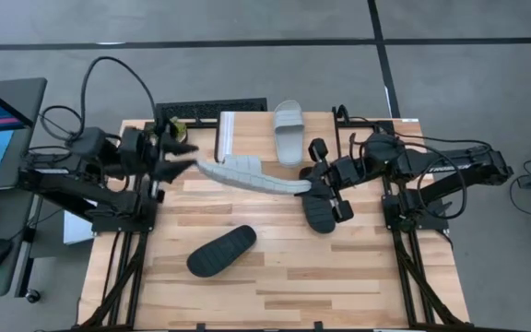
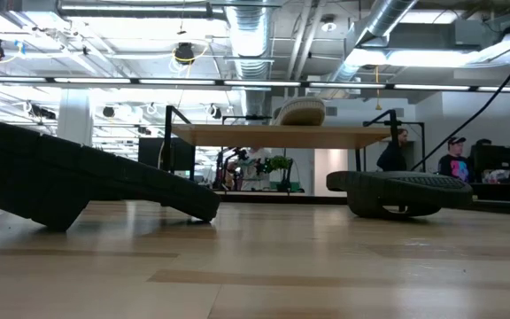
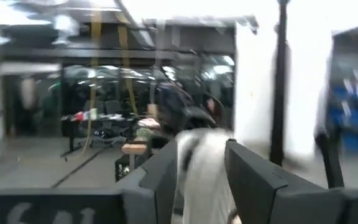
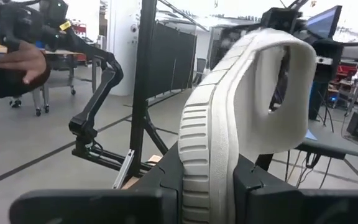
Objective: Pick and place slides into the shelf
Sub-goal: Put the gray slide on the shelf
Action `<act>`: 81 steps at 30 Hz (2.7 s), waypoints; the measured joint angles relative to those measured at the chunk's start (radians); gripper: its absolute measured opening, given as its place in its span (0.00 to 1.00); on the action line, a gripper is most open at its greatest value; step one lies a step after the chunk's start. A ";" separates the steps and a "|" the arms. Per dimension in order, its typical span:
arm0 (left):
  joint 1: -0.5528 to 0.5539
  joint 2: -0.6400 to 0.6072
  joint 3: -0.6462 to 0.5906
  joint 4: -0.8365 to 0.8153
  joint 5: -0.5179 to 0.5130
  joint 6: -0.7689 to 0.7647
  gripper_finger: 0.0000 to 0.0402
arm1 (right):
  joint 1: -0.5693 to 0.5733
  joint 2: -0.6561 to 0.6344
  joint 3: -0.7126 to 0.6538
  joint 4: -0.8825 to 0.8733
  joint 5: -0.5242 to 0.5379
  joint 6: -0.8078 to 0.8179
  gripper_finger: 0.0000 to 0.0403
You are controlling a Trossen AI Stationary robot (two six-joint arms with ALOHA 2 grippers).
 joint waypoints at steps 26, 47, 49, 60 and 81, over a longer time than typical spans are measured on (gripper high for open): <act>0.011 0.001 0.001 -0.384 -0.020 -0.818 0.39 | 0.005 -0.098 0.082 -0.361 0.180 -0.094 0.12; 0.012 0.001 0.001 -0.444 -0.123 -0.234 0.39 | 0.005 -0.023 0.462 -1.140 1.145 -0.116 0.12; 0.012 0.001 0.001 -0.444 -0.154 -0.211 0.39 | -0.008 0.013 0.462 -1.173 1.147 -0.091 0.12; 0.012 0.000 0.001 -0.471 -0.187 -0.152 0.39 | -0.060 0.240 0.461 -1.412 1.369 0.146 0.12; 0.012 0.000 0.000 -0.512 -0.196 -0.108 0.39 | -0.057 0.409 0.460 -1.674 1.401 0.583 0.12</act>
